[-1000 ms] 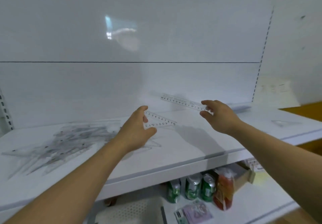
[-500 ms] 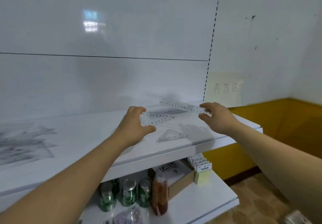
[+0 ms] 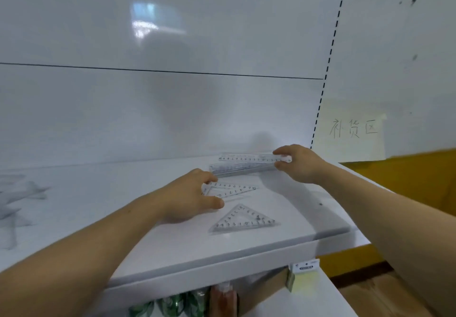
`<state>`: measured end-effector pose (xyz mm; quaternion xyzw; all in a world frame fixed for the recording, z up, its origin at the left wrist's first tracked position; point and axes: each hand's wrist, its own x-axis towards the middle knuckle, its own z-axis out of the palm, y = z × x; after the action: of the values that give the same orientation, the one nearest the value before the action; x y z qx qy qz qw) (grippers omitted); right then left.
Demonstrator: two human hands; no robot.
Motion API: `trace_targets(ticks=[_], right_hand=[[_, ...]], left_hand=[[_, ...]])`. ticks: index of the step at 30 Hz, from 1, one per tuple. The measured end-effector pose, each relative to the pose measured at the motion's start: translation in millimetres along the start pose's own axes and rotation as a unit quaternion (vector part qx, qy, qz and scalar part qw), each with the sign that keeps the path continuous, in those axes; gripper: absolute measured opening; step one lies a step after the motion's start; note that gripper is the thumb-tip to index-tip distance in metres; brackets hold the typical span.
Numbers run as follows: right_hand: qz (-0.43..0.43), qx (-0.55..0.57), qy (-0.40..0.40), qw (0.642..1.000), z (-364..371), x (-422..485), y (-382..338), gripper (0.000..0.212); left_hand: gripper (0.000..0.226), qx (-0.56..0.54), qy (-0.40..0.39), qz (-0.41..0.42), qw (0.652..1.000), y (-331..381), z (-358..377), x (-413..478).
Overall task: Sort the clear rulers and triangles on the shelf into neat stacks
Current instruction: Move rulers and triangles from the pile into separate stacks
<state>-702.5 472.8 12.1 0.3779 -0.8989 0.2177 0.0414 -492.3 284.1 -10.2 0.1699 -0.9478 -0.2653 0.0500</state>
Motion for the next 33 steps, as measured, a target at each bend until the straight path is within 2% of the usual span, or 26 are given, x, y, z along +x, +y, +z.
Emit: trace_targets(ticks=[7,11,18,21,25,28,31,33], right_hand=[[-0.057,0.025,-0.085,0.994,9,47,11,0.039],[-0.099,-0.016,-0.126,0.987,11,64,20,0.042],[-0.197,-0.061,-0.112,0.972,15,75,48,0.047],[-0.23,-0.033,-0.093,0.968,3,69,65,0.051],[-0.224,-0.01,-0.086,0.971,-10,52,112,0.053],[-0.172,-0.009,-0.084,0.981,-17,40,148,0.058],[-0.118,-0.037,-0.138,0.983,-17,34,173,0.065],[-0.118,-0.057,-0.157,0.979,-13,31,184,0.066]], left_hand=[[0.066,0.023,0.017,-0.034,0.999,14,3,10],[0.068,0.031,0.04,-0.066,0.996,34,12,11],[0.07,0.034,0.078,-0.116,0.99,98,48,15],[0.071,0.043,0.095,-0.116,0.988,129,64,19],[0.073,0.048,0.086,-0.102,0.99,170,96,32],[0.073,0.055,0.07,-0.083,0.993,194,120,45],[0.071,0.055,0.066,-0.073,0.994,207,133,55],[0.07,0.042,0.064,-0.081,0.994,209,138,59]])
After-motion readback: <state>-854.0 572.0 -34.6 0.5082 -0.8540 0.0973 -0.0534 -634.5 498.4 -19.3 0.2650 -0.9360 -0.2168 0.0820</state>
